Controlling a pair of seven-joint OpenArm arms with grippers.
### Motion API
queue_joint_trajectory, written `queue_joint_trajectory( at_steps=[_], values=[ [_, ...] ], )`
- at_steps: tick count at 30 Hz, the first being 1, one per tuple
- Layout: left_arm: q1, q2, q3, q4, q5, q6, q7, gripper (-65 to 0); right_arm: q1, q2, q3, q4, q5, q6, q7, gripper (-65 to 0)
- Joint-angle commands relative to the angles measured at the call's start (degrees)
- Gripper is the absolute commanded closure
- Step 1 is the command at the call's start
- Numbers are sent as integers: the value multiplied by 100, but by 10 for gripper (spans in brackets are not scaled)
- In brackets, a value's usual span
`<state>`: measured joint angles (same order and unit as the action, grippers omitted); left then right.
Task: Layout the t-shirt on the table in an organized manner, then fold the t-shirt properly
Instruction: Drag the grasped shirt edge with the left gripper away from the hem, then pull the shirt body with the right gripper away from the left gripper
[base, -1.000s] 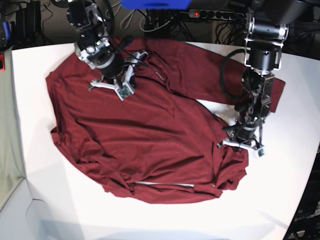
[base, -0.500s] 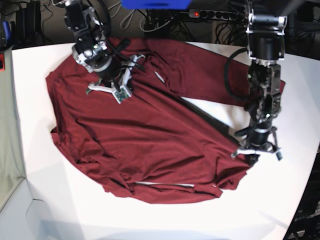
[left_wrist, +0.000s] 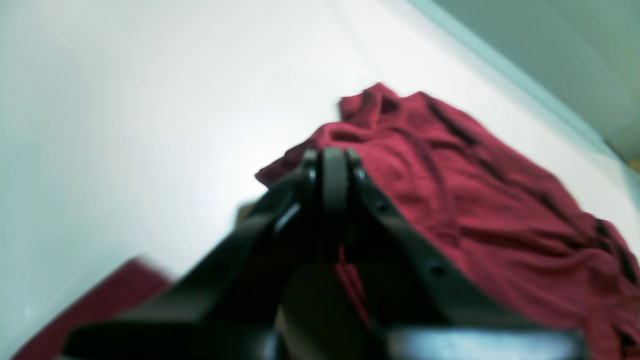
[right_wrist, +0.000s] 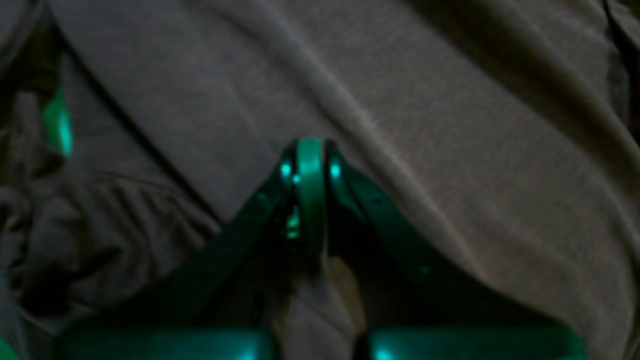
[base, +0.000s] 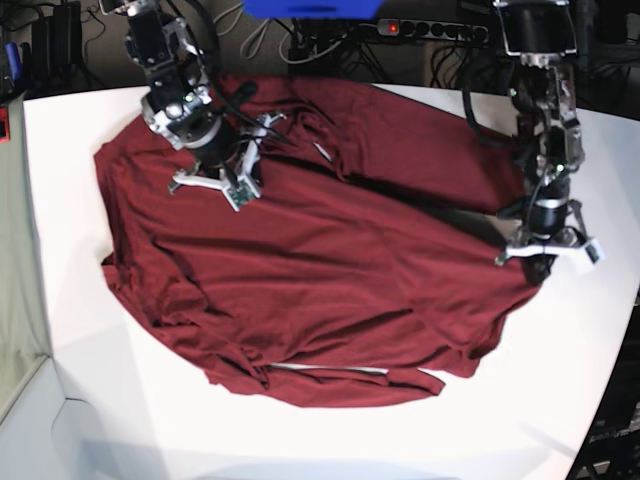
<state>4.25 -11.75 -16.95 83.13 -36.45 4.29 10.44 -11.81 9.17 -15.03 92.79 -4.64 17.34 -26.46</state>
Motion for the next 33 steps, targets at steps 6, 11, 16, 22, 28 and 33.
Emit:
queue_joint_trajectory(
  at_steps=[6, 11, 16, 22, 28, 33],
  values=[
    [397, -52, -384, 219, -26, -56, -169, -1, 43, 11, 13, 79, 21, 19, 110, 0],
    [643, -43, -560, 219, -34, -56, -178, -1, 43, 11, 13, 79, 21, 19, 110, 0],
    [819, 151, -815, 210, -34, -65, -178, -1, 43, 19, 162, 114, 21, 19, 110, 0],
    [924, 203, -789, 210, -34, -65, -178, -1, 43, 11, 584, 369, 21, 19, 101, 0],
    [924, 239, -806, 201, -34, -65, -178, -1, 113, 11, 1129, 237, 21, 19, 110, 0],
    [942, 274, -797, 201, -34, -65, -178, -1, 606, 19, 1402, -800, 21, 19, 127, 0]
  ],
)
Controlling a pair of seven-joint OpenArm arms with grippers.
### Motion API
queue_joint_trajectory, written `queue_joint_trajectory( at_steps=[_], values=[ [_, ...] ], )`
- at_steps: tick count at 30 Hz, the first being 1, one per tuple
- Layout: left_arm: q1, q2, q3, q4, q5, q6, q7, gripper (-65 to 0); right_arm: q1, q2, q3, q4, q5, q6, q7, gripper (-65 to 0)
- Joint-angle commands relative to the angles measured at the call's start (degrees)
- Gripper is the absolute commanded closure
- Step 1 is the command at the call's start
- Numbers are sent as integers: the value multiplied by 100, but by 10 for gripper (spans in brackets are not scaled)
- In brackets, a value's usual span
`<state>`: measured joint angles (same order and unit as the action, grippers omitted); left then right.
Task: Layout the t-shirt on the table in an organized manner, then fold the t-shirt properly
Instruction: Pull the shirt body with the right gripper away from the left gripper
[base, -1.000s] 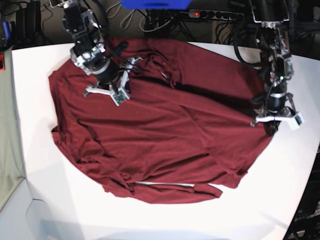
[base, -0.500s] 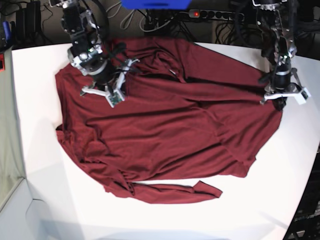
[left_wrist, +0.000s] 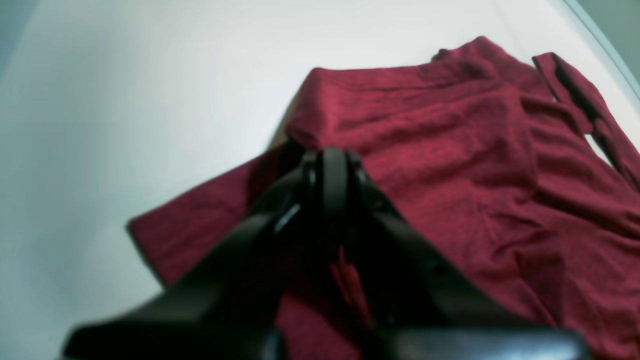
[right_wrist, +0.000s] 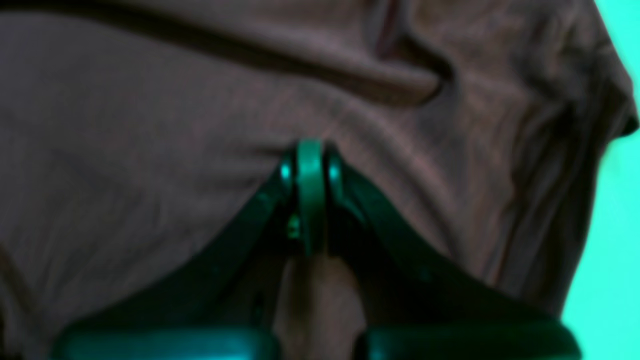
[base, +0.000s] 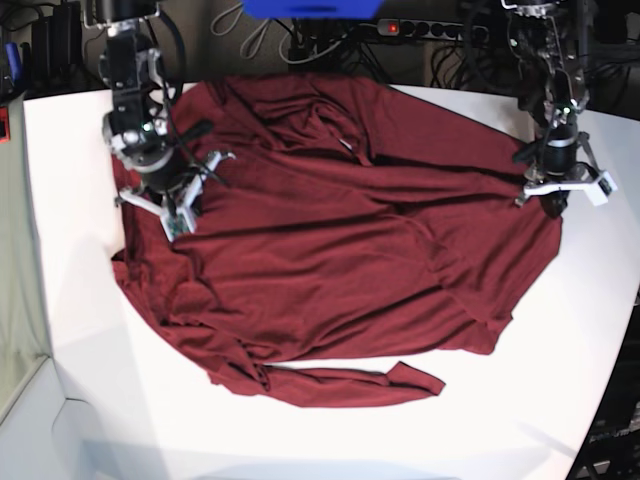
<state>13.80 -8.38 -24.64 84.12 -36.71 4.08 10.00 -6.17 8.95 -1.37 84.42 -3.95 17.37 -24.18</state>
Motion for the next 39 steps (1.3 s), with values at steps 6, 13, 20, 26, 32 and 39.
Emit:
queue_joint_trajectory(
  at_steps=[6, 13, 20, 26, 32, 39],
  values=[
    [57, 34, -46, 103, -8, -43, -134, -1, 824, 296, 194, -992, -49, 17, -65, 0],
    [57, 262, -28, 103, -8, -43, -134, -1, 1774, 674, 194, -2442, -49, 17, 454, 0],
    [57, 412, -10, 120, 1, -43, -134, -2, 2204, 806, 194, -2697, -67, 17, 568, 0],
    [145, 605, -46, 208, 1, -43, -134, -2, 1712, 876, 220, -1379, -49, 17, 559, 0],
    [233, 605, -10, 349, 1, -43, -125, -2, 1088, 709, 660, -420, -49, 17, 550, 0],
    [251, 614, -10, 349, 1, -43, -116, -2, 543, 507, 800, -315, -49, 17, 550, 0]
  ],
)
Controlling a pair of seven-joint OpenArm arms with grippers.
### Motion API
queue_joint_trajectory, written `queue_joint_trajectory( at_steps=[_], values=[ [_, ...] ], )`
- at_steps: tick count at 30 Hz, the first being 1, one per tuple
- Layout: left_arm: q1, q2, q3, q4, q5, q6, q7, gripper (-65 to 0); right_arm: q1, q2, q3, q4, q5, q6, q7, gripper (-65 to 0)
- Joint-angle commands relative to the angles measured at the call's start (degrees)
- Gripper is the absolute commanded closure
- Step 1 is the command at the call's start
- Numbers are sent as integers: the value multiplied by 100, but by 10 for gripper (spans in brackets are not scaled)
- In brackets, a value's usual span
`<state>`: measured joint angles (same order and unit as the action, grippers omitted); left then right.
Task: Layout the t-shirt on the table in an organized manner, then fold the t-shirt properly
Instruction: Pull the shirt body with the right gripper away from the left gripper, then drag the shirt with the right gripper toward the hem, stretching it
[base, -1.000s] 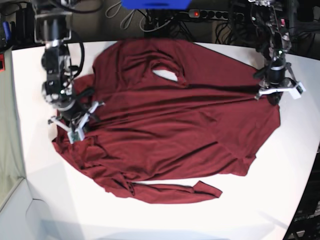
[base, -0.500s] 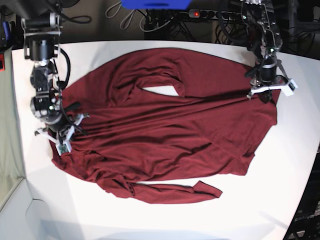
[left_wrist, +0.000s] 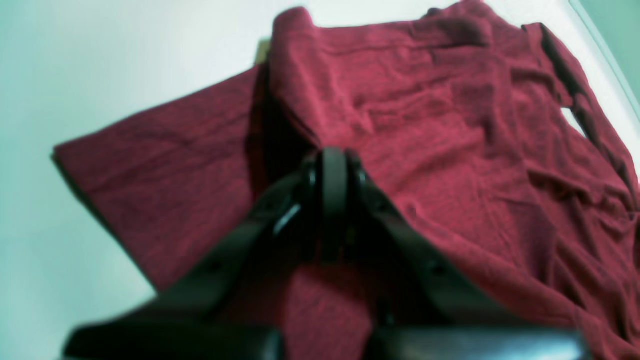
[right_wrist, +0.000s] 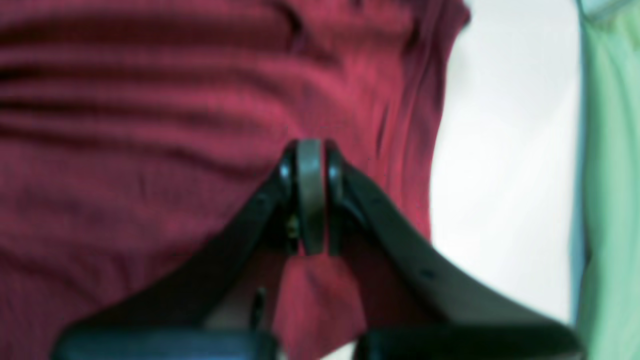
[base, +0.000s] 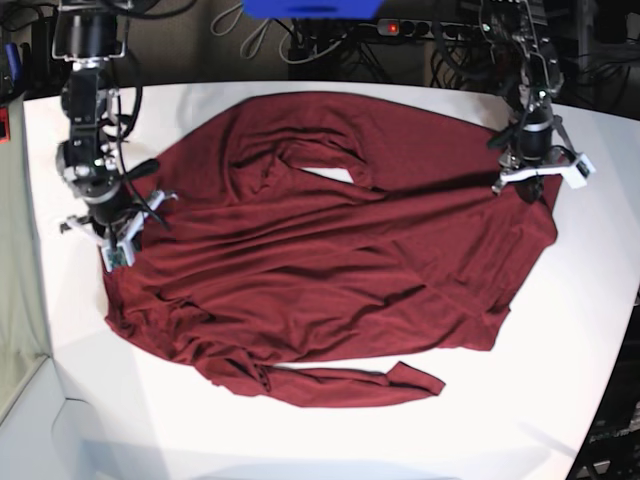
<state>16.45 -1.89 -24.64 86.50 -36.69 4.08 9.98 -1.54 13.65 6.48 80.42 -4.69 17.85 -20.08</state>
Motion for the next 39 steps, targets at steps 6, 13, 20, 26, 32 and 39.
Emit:
queue_joint_trajectory(
  at_steps=[6, 13, 20, 26, 32, 39],
  values=[
    [83, -35, -10, 172, -10, -43, -88, -4, -44, 37, 24, -363, 25, -31, 148, 0],
    [382, 79, -19, 401, -10, -43, -88, -4, -44, 46, 807, -565, 25, -31, 148, 0],
    [777, 237, -19, 893, -10, -43, -88, -4, -44, 55, 1097, -557, 7, -31, 148, 0],
    [1164, 387, -28, 1438, -10, -43, -105, -4, -53, 20, 1115, -565, 7, -31, 148, 0],
    [1375, 396, -19, 1447, -10, -43, -97, -4, -53, 2, 1079, -565, 25, -31, 148, 0],
    [1384, 396, -10, 1166, -10, -43, -79, -5, -44, -24, 1079, -565, 34, -31, 148, 0]
  ],
)
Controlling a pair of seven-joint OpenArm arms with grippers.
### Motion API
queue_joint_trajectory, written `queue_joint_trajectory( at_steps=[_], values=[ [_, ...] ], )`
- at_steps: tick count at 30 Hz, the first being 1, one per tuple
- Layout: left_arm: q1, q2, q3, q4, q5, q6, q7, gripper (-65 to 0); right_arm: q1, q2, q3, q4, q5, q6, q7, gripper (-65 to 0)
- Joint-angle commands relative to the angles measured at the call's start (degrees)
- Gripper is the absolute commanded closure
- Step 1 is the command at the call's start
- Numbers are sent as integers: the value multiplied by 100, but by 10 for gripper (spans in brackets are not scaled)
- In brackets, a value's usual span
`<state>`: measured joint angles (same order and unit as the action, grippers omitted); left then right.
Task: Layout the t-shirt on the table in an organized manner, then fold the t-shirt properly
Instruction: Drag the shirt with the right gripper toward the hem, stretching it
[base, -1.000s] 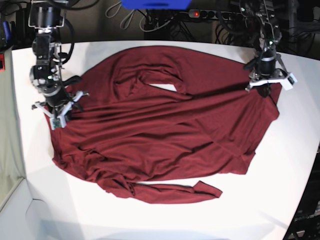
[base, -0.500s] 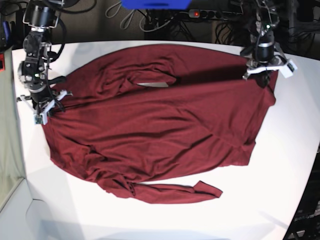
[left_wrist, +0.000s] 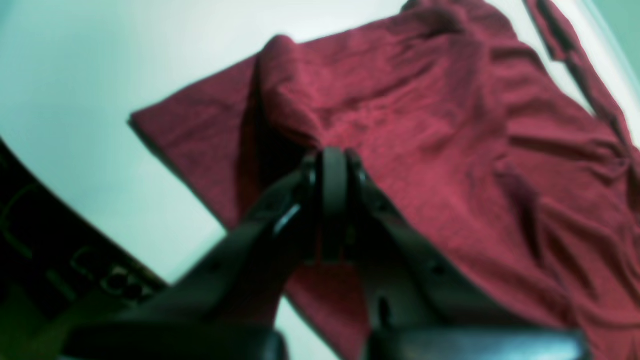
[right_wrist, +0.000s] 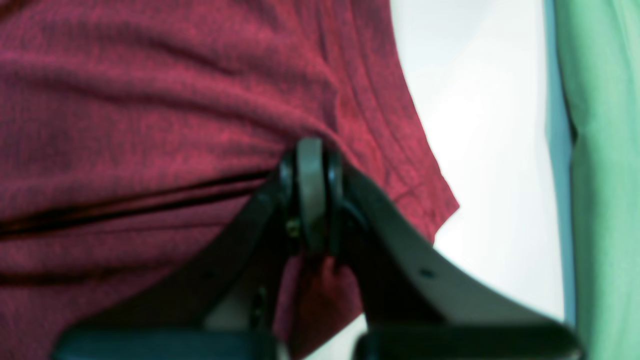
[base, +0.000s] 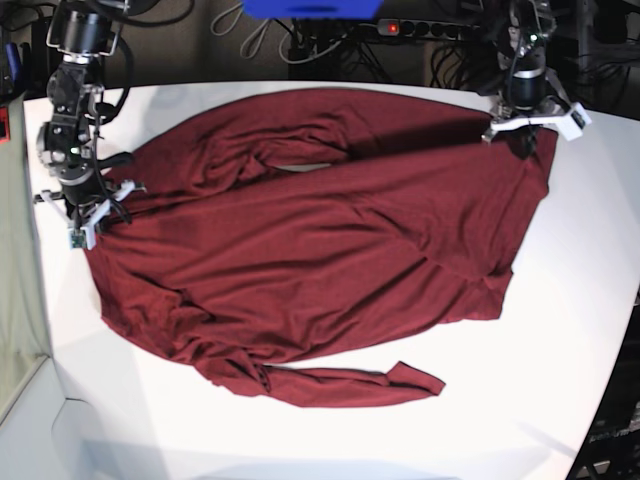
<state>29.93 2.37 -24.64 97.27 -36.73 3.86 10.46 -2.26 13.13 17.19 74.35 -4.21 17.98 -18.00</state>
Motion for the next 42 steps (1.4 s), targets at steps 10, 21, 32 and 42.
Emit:
queue_joint_trajectory(
  at_steps=[10, 21, 32, 42],
  values=[
    [194, -31, 209, 97, -6, -21, -136, -224, 72, -51, 0, 42, -23, -44, -59, 0],
    [598, -303, -19, 730, -1219, -21, -145, -243, 81, -60, 0, 86, -23, -44, -59, 0],
    [-9, -576, 42, 1055, -1571, -12, -118, -243, 143, -60, 0, 86, -23, -44, -59, 0],
    [-1758, -918, 728, -1503, -1562, 32, -118, -243, 389, -288, -36, 174, -41, -44, -59, 0]
  ],
)
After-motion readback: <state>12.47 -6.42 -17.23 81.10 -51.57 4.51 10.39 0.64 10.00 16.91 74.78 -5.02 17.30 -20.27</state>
